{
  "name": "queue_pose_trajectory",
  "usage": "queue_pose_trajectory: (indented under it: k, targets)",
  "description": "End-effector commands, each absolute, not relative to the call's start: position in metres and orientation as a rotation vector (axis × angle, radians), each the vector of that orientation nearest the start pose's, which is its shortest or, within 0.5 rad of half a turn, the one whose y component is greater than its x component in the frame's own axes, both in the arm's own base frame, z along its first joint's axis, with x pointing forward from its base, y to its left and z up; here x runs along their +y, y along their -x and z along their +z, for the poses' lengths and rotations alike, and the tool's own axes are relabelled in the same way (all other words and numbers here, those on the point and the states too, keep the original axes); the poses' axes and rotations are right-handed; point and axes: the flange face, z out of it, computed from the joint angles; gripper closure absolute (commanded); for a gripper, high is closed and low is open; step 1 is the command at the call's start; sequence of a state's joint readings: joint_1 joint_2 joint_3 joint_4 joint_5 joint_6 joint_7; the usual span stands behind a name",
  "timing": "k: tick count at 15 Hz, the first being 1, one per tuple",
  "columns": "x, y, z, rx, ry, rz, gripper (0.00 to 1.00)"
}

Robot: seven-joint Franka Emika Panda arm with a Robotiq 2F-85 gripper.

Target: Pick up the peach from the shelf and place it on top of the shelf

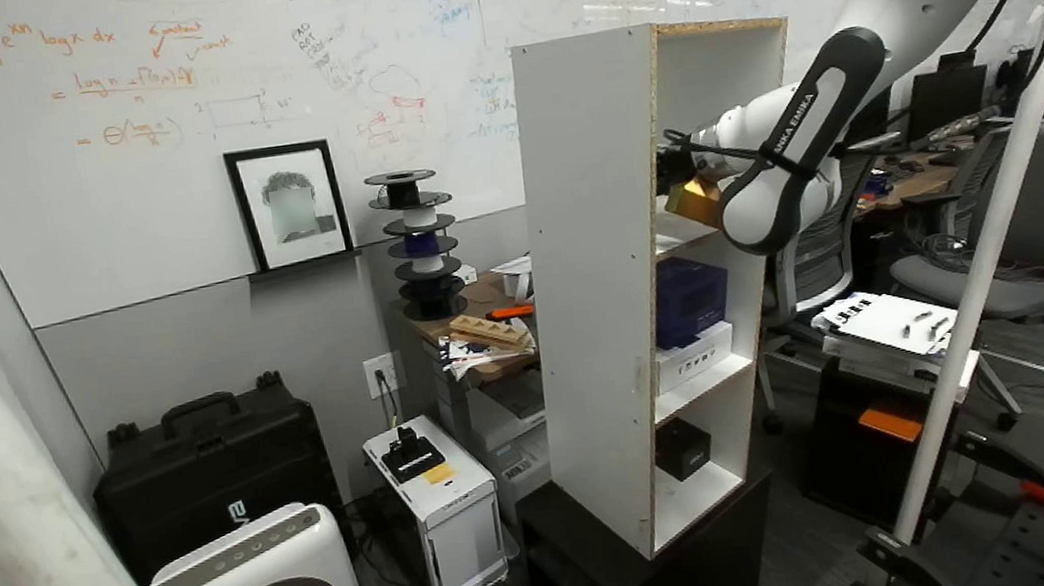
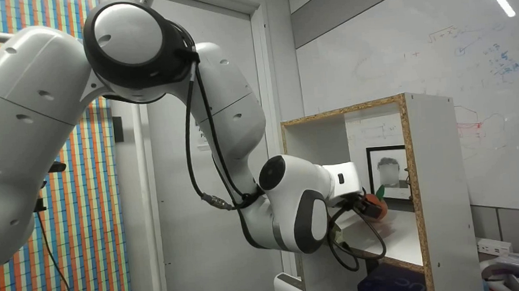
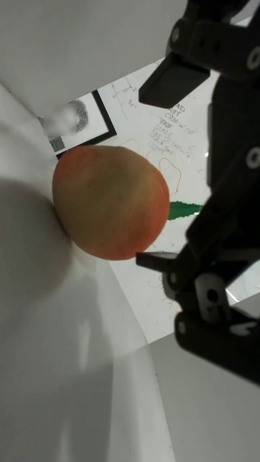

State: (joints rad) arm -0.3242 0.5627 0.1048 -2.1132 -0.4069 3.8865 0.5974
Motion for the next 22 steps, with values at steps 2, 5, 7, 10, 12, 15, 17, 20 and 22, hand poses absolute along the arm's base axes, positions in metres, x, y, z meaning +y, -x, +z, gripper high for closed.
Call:
queue_pose_trajectory:
  k: [2,5,7,10,12,15,17,20,22]
  targets:
    - [-0.098,-0.621,0.299,0.477,2.323,-1.595,0.00]
    - [-0.100,-0.628,0.293,0.488,2.339,-1.593,0.00]
    - [-0.098,-0.634,0.288,0.495,2.350,-1.582,0.00]
    - [-0.095,-0.643,0.282,0.498,2.351,-1.577,0.00]
    - [-0.091,-0.648,0.282,0.495,2.349,-1.578,0.00]
    - [-0.090,-0.651,0.284,0.489,2.354,-1.581,0.00]
    - [-0.091,-0.651,0.284,0.488,2.360,-1.583,0.25]
    - [-0.093,-0.649,0.284,0.477,2.361,-1.591,0.44]
    - [-0.095,-0.650,0.284,0.480,2.360,-1.593,0.52]
